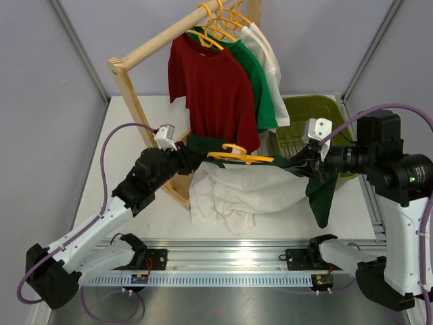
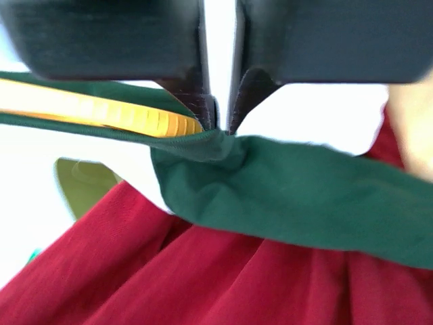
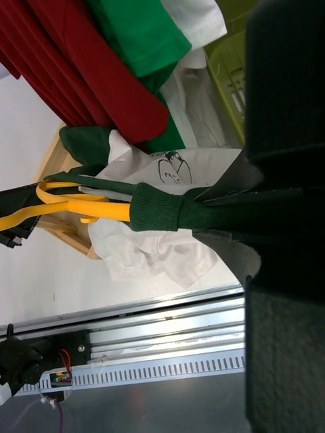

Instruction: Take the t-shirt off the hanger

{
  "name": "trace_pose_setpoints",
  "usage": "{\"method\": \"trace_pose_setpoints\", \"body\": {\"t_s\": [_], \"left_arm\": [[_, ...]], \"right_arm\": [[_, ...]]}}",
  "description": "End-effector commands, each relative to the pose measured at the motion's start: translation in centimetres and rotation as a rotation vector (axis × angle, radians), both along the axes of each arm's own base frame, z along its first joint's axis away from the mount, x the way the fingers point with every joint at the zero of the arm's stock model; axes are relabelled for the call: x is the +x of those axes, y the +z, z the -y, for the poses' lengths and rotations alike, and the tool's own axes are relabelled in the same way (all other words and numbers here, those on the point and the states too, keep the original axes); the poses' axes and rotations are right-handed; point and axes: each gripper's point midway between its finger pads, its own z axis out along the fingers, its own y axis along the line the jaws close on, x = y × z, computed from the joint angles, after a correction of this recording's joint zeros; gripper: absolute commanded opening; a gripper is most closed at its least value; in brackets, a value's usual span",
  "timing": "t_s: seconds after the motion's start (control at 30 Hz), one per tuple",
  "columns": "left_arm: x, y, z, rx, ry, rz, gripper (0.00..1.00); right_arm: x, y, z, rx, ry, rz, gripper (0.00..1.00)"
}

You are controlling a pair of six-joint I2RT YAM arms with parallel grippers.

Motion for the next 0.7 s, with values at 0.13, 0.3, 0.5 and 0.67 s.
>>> {"method": "trace_pose_setpoints", "body": {"t_s": [0.13,0.3,0.5,0.67], "left_arm": [[-2.6,1.7,-2.8,0.105,-0.084,0.112,0.74],[-5.9,3.0,-2.4,0.188,-0.249,0.197,0.92],[-7.6,5.4,-2.9,0.266,-0.316,0.367,0.95],[-7.8,5.6,-2.0,0.296,-0.388,0.395,0.97]], "right_arm": [[-0.9,1.1,-0.5,0.074,0.006,0.033,0.0],[-0.4,-0.7,-0.8,0.057,0.025,-0.017,0.0],[0.2,-2.9,-1.8,0.06,0.09,-0.129,0.0],[0.9,-3.5,-2.4,0.077,0.12,-0.177,0.0]]}}
